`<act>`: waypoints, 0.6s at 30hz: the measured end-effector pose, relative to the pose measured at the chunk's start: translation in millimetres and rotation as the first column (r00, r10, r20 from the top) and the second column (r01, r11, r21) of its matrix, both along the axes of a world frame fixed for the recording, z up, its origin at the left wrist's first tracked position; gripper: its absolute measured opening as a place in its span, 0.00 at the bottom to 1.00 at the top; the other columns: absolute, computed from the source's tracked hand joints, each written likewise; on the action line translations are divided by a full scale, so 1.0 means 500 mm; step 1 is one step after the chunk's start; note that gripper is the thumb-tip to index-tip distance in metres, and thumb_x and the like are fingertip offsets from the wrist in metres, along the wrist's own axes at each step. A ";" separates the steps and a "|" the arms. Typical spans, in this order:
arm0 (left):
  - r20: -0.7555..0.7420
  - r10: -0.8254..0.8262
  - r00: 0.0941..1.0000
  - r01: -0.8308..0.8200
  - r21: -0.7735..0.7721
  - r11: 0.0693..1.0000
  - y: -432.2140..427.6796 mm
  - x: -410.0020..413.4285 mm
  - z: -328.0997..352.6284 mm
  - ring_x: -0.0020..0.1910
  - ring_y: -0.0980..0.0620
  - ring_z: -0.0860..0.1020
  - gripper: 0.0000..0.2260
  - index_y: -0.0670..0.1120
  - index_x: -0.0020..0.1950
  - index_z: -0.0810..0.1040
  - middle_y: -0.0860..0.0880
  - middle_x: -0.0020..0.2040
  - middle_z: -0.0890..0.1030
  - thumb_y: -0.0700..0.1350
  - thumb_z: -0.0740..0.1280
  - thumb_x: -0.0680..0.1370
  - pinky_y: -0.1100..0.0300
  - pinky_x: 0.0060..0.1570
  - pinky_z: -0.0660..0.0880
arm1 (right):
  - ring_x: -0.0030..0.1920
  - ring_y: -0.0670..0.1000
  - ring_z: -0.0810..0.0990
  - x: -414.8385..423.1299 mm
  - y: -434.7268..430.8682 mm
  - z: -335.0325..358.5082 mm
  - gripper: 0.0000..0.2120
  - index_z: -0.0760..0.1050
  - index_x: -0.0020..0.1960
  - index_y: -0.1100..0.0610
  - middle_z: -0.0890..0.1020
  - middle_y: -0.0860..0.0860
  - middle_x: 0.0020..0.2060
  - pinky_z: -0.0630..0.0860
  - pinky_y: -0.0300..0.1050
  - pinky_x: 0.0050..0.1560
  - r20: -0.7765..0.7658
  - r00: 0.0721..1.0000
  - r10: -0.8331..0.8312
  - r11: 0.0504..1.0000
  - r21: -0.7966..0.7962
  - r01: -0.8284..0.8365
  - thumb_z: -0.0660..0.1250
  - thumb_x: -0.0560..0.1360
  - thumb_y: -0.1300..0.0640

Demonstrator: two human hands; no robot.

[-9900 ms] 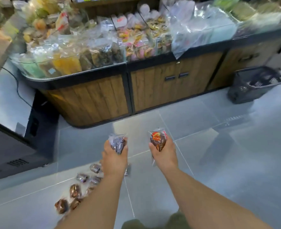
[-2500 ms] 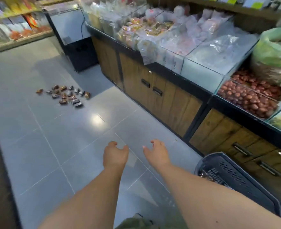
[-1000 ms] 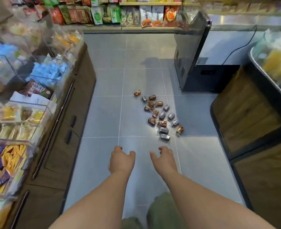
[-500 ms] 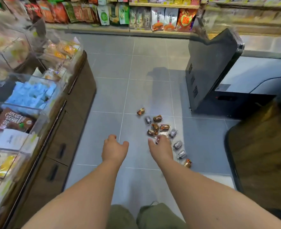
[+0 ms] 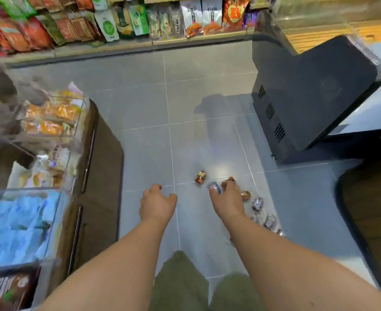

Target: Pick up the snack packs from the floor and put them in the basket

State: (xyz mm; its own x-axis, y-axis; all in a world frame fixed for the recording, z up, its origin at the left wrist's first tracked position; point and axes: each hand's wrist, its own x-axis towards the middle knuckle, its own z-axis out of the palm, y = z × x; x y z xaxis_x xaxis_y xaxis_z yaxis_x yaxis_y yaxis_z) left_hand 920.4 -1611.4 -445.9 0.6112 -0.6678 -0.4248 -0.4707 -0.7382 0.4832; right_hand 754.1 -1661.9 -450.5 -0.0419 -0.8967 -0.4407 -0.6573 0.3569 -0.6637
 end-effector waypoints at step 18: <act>-0.056 -0.339 0.939 0.342 0.071 0.937 -0.624 0.035 -0.096 0.64 0.41 0.71 0.25 0.42 0.70 0.66 0.41 0.68 0.67 0.48 0.65 0.76 0.52 0.61 0.69 | 0.67 0.57 0.68 0.056 -0.482 -0.108 0.28 0.61 0.72 0.59 0.65 0.56 0.69 0.67 0.50 0.64 -0.023 0.957 -0.290 0.946 0.147 0.290 0.65 0.77 0.49</act>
